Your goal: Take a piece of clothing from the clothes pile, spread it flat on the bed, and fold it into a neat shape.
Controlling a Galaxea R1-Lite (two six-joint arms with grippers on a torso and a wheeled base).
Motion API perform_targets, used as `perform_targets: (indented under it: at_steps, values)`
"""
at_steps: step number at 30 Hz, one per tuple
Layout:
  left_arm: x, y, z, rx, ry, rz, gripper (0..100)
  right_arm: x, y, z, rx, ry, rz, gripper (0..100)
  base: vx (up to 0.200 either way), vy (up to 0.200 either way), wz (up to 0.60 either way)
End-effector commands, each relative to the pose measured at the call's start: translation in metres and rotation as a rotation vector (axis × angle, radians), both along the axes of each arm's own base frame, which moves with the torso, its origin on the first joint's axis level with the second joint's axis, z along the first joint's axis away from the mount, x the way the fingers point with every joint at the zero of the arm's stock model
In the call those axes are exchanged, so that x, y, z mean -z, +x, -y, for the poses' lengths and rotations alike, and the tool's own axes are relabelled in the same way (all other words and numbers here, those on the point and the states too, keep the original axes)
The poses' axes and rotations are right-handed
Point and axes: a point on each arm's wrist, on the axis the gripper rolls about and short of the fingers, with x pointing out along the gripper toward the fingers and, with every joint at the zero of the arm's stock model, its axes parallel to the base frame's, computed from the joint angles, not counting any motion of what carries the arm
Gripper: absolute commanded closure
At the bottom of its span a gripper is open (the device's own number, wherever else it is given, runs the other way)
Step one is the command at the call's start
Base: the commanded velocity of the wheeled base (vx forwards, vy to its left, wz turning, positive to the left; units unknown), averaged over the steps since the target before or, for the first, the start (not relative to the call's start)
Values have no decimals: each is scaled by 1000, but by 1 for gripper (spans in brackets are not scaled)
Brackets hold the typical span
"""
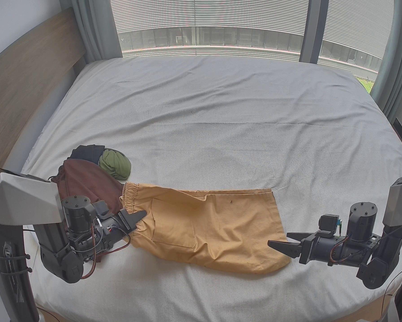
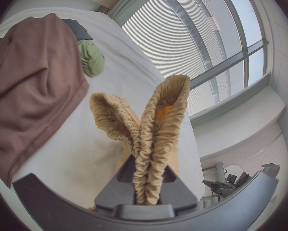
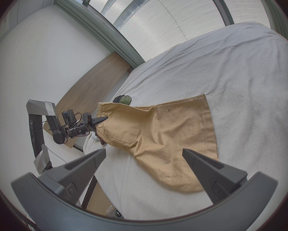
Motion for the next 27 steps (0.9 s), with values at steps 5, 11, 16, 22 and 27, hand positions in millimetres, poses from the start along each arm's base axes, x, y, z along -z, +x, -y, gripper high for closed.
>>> perform_targets:
  at_steps: [5, 11, 16, 22, 27]
  values:
    - [-8, -2, 28, 90, -11, 42, 100, 0, 1, 1, 2, 1, 2, 0, 0, 0, 0]
    - [-11, -3, 53, 160, -37, 66, 100, -1, 1, 1, 5, 2, 3, 0, 0, 0, 0]
    - [-20, -1, 72, 190, -106, 75, 100, -2, 1, 2, 9, 4, 9, 0, 0, 0, 0]
    - [-20, -1, 79, 209, -117, 76, 100, -2, 2, 3, 12, 5, 11, 0, 0, 0, 0]
    - [-25, 0, 89, 227, -156, 81, 100, -2, 4, 4, 18, 6, 14, 0, 0, 0, 0]
